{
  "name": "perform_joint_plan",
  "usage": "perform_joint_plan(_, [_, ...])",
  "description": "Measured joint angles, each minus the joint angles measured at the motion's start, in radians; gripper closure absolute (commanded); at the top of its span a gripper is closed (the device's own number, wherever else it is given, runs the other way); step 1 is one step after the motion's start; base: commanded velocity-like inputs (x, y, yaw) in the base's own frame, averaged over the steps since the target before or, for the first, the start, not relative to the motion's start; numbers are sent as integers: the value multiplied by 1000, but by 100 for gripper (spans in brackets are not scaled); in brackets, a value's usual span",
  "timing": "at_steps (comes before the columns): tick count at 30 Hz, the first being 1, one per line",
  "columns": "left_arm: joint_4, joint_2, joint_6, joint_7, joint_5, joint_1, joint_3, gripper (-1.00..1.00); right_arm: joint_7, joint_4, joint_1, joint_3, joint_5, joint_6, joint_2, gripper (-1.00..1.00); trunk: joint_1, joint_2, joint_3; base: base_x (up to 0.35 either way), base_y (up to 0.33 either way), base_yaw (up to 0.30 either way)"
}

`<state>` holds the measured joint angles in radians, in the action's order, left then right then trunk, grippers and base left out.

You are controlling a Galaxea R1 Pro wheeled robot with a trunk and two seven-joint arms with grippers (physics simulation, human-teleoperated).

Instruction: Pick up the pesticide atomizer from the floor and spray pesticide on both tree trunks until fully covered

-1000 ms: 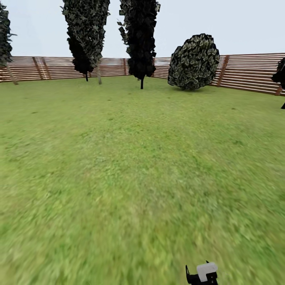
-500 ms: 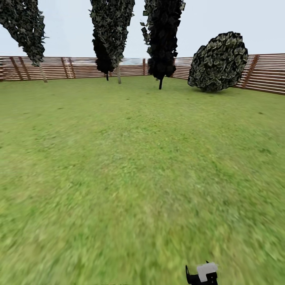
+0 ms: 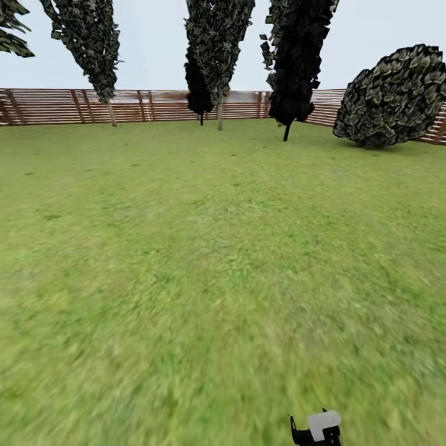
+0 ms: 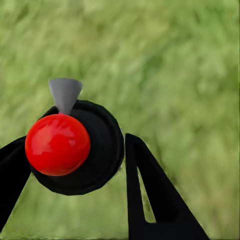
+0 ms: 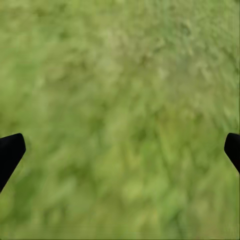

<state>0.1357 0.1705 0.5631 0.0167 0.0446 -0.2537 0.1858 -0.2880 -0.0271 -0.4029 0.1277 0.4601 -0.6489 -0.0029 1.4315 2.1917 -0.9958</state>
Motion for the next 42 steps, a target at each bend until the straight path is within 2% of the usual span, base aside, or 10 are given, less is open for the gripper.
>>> perform_joint_plan(33, [1,-6,1,0,1,0,0,100,0,0,0,0,0,0,0,-100,0,0,0,107,307,285])
perform_joint_plan(42, [-1,-6,1,0,3,0,-1,100,-1,1,0,0,0,0,0,-100,0,0,0,11,76,284])
